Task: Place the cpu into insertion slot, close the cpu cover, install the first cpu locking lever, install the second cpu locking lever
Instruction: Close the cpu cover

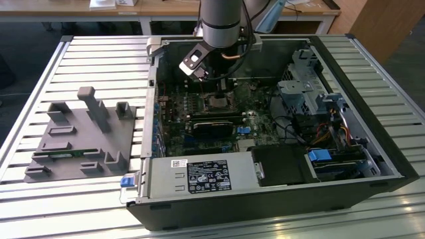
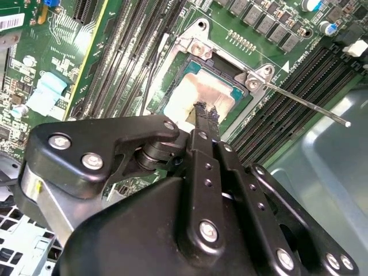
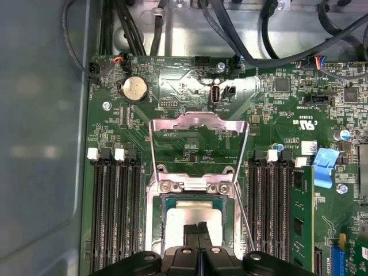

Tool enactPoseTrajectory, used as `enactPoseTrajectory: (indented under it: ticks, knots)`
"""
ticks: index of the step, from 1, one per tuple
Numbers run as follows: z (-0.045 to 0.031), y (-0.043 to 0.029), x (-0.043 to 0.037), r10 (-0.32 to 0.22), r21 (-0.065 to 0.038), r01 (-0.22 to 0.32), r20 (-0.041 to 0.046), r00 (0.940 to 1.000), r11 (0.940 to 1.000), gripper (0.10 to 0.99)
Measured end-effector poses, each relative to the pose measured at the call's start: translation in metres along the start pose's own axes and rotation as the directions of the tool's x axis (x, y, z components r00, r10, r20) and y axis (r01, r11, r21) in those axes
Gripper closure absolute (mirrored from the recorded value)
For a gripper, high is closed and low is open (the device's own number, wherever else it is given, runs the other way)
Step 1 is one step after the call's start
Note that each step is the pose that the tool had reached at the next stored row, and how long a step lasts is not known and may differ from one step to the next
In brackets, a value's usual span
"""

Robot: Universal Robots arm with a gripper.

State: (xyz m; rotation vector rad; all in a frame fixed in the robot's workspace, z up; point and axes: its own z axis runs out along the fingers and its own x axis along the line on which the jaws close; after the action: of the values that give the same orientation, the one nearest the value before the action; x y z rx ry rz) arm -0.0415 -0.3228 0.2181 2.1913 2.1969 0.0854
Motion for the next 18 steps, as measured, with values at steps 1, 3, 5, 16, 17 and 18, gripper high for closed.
enactPoseTrajectory:
  ticks: [1,3,5,16,17,18]
  knots:
    - [-0.0003,0.0,-0.0001,0.0,0.0,0.0,0.0,1.0,1.0,0.98]
    - [-0.0004,0.0001,-0.0022,0.002,0.0,-0.002,-0.0002,1.0,1.0,0.98]
    - [-0.0004,0.0,-0.005,0.003,0.0,-0.003,-0.0022,1.0,1.0,0.98]
    - [-0.023,0.0066,-0.0058,0.003,0.004,-0.003,-0.0046,1.0,1.0,0.98]
    - [-0.0266,0.0069,-0.0058,0.003,0.004,-0.003,-0.0043,1.0,1.0,0.98]
    - [-0.0272,0.007,-0.0058,0.003,0.004,-0.003,-0.0044,1.0,1.0,0.98]
